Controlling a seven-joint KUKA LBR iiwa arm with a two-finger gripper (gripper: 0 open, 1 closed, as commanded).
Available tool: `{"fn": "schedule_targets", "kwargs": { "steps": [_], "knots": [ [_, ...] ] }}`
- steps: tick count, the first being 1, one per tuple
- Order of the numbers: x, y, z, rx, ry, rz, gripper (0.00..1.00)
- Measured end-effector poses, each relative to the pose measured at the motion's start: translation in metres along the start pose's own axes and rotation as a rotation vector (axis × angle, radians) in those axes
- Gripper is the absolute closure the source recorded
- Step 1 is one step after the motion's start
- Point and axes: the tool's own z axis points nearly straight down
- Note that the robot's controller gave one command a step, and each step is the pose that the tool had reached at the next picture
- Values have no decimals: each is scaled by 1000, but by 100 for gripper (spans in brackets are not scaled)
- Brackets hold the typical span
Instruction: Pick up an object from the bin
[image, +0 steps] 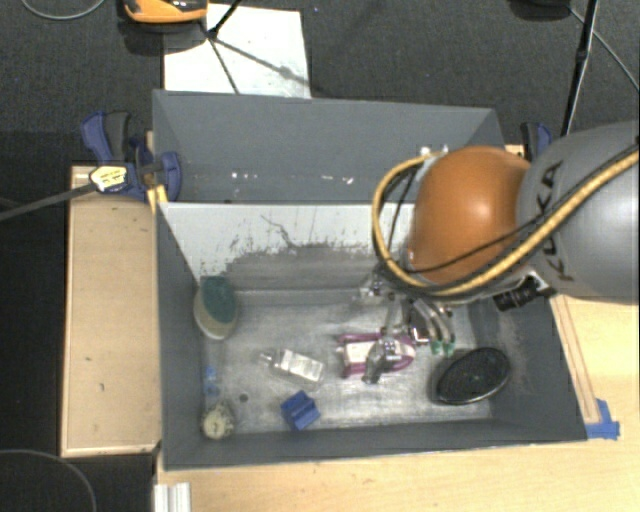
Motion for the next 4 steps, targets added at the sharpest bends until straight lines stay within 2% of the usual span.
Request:
{"fn": "schedule_targets", "kwargs": {
  "steps": [1, 2, 3, 4],
  "knots": [
    [-32, 13, 131, -2, -6, 86, 0],
    [14, 39, 127, -1, -5, -8, 0],
    [27, 88, 129, -3, -8, 192, 0],
    [29, 80, 128, -2, -1, 321, 0]
  ]
}}
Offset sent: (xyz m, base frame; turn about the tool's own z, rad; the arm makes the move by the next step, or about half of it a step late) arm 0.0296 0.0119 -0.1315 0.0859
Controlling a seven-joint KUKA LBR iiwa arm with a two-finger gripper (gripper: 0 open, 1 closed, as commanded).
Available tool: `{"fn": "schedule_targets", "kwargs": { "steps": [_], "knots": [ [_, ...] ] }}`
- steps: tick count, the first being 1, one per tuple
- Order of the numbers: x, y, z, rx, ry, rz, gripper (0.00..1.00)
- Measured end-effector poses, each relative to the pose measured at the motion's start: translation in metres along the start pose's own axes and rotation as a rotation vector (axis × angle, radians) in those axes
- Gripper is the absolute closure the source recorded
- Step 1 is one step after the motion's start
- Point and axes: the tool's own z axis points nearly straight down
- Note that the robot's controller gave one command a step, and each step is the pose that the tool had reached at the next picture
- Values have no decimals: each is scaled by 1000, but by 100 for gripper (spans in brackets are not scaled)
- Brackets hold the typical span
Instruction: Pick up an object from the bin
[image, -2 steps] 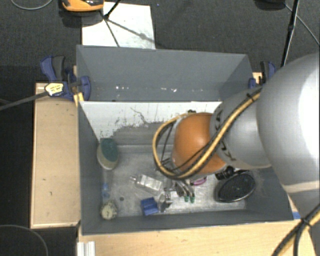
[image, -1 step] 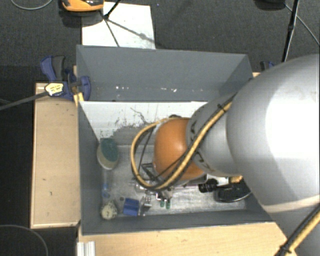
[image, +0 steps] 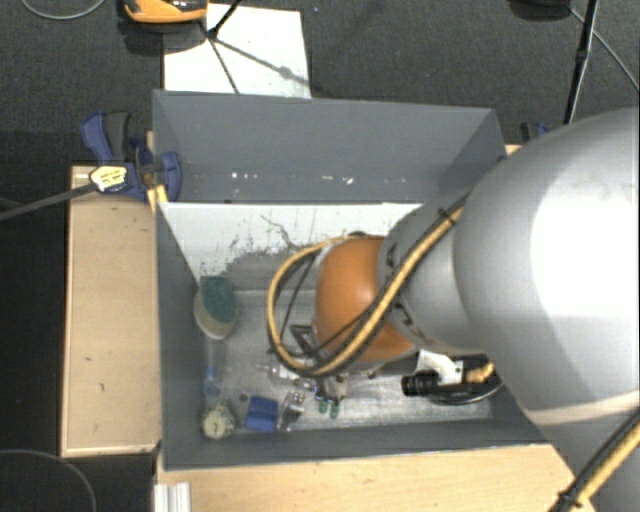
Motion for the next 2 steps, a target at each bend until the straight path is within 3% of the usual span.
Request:
{"fn": "schedule_targets", "kwargs": {
  "steps": [1, 2],
  "knots": [
    [-1, -6, 1, -2, -1, 18, 0],
    [-4, -7, 0, -4, -9, 22, 100]
  ]
}}
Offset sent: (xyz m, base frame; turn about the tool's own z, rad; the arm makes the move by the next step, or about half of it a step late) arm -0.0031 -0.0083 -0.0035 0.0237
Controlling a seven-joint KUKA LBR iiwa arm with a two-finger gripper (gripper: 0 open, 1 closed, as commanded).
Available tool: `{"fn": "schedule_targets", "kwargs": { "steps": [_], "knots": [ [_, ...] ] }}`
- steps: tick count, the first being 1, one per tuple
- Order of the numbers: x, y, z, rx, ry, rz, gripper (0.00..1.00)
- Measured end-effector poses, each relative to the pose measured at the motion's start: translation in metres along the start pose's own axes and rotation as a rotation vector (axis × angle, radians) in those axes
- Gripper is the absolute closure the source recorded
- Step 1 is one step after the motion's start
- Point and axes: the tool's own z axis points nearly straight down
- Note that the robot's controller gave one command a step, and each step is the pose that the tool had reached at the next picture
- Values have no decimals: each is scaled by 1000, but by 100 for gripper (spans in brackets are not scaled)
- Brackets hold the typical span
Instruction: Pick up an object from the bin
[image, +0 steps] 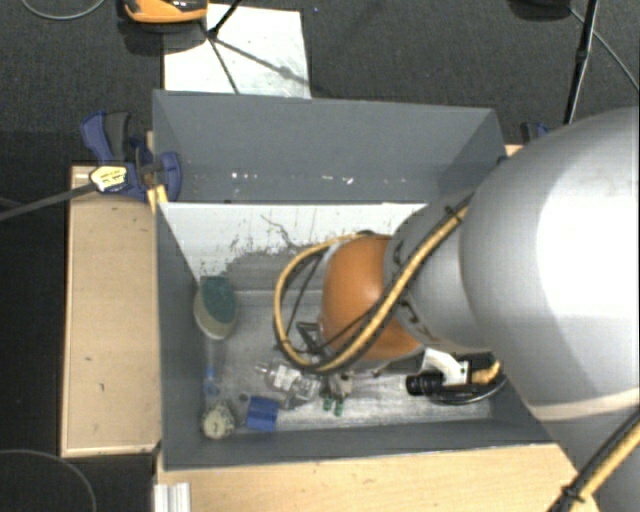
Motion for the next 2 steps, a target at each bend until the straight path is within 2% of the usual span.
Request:
{"fn": "schedule_targets", "kwargs": {
  "steps": [1, 2],
  "knots": [
    [2, -1, -123, 2, 5, 23, 100],
    [-4, -6, -177, 3, 7, -251, 100]
  ]
}}
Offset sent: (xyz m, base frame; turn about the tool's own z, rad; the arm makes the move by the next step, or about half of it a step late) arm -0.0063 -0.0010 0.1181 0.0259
